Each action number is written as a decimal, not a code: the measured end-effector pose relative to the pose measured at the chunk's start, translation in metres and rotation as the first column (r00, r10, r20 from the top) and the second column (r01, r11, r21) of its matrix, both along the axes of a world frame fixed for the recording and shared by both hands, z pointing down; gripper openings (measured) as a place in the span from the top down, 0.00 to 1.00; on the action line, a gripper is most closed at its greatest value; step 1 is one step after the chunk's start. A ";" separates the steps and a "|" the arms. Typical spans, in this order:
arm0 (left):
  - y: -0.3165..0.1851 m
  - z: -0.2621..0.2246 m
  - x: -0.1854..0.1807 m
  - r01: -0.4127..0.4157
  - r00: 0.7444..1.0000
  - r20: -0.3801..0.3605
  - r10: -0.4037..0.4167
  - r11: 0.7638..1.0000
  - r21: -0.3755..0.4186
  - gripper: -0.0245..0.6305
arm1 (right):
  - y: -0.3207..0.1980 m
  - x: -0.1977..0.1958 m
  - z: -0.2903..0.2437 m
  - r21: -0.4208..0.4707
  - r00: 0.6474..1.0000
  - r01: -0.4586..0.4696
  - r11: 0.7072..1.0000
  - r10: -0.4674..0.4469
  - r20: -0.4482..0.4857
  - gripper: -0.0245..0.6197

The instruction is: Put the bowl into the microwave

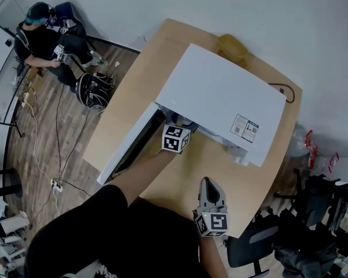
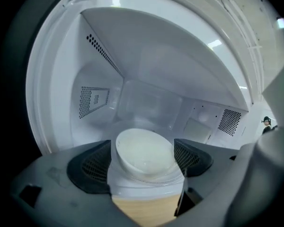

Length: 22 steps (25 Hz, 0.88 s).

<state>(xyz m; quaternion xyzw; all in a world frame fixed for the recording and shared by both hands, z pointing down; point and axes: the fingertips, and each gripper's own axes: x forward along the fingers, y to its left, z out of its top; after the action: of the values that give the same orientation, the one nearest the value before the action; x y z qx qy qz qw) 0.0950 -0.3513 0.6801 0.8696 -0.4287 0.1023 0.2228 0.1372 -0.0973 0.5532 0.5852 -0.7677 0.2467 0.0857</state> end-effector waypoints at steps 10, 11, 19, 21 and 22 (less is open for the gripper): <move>0.017 0.014 0.004 -0.037 0.997 0.064 0.037 0.999 0.005 0.38 | 0.001 0.010 0.003 -0.003 0.999 -0.034 0.999 0.034 -0.002 0.87; 0.015 0.015 0.006 -0.043 0.996 0.076 0.042 0.999 0.006 0.38 | 0.002 0.012 0.004 -0.005 0.999 -0.039 0.999 0.038 -0.004 0.87; 0.008 0.017 0.033 -0.150 0.979 0.139 0.147 0.989 0.012 0.38 | 0.004 0.027 0.012 -0.022 0.998 -0.058 0.998 0.057 -0.011 0.87; 0.004 0.017 0.041 -0.150 0.981 0.125 0.148 0.989 0.007 0.38 | 0.001 0.031 0.012 -0.020 0.998 -0.068 0.997 0.068 -0.013 0.87; 0.002 0.018 0.044 -0.150 0.981 0.126 0.147 0.989 0.009 0.38 | -0.001 0.033 0.011 -0.018 0.997 -0.074 0.997 0.074 -0.012 0.87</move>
<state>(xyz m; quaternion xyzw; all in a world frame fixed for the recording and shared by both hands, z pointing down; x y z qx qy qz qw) 0.1395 -0.3490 0.6979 0.8930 -0.3766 0.1691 0.1792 0.1706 -0.0978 0.5645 0.6138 -0.7427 0.2534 0.0863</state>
